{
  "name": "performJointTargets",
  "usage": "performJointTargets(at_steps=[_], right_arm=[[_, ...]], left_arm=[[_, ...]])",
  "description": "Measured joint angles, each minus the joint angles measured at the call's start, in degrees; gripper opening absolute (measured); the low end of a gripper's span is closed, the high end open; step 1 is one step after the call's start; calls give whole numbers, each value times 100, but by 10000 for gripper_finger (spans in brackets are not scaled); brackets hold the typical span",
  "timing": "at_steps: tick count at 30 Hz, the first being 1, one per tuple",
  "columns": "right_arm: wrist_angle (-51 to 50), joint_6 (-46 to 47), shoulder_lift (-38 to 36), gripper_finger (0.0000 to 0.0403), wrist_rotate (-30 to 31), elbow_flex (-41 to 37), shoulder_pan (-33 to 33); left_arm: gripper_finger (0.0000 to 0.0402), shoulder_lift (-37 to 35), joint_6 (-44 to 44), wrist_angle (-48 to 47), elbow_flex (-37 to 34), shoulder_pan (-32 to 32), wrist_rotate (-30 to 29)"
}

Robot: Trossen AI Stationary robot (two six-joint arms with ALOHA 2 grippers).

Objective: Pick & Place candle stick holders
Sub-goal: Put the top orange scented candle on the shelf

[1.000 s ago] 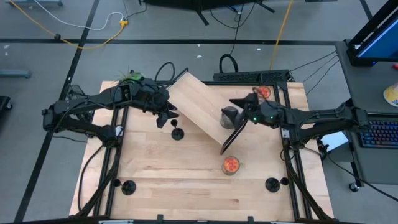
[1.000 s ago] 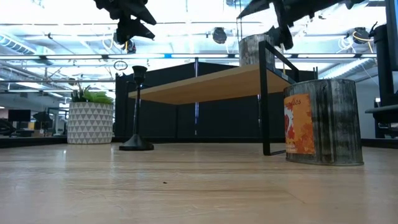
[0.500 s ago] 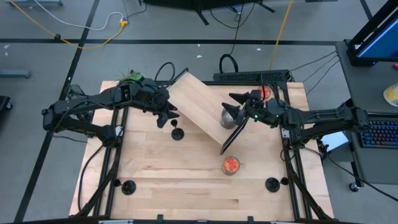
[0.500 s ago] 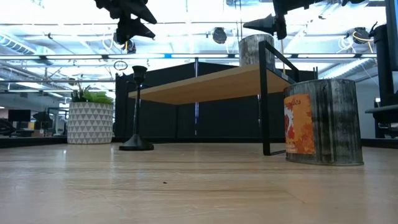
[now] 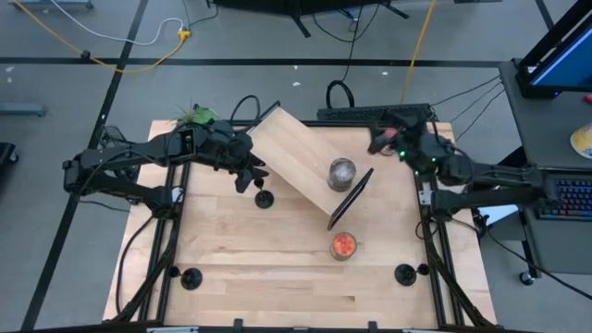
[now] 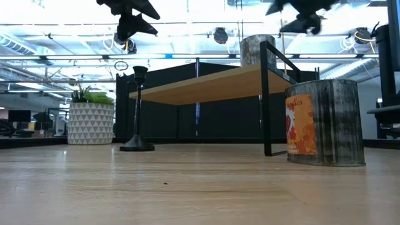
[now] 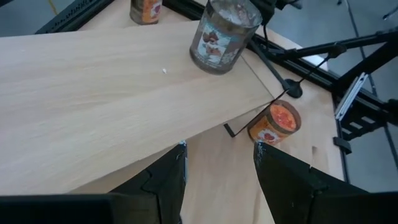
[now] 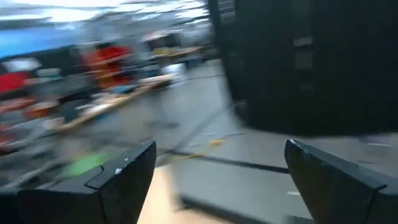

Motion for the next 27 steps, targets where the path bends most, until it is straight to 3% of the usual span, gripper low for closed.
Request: performJointTargets(at_steps=[3,10,19,27], right_arm=[[-490,192,-192,337,531,0,-238],[-1376,1094,-205,337,614,0,-676],[-3022,2413,-30,336,-911,379,-1787],[-4437,2710,752,336,-2232,1080,-2769]], left_arm=[[191,0,-69,97,0,-25,-3],[191,0,-342,131,0,-32,-71],[191,0,-387,129,0,-32,-327],[191,0,-387,129,0,-32,-456]])
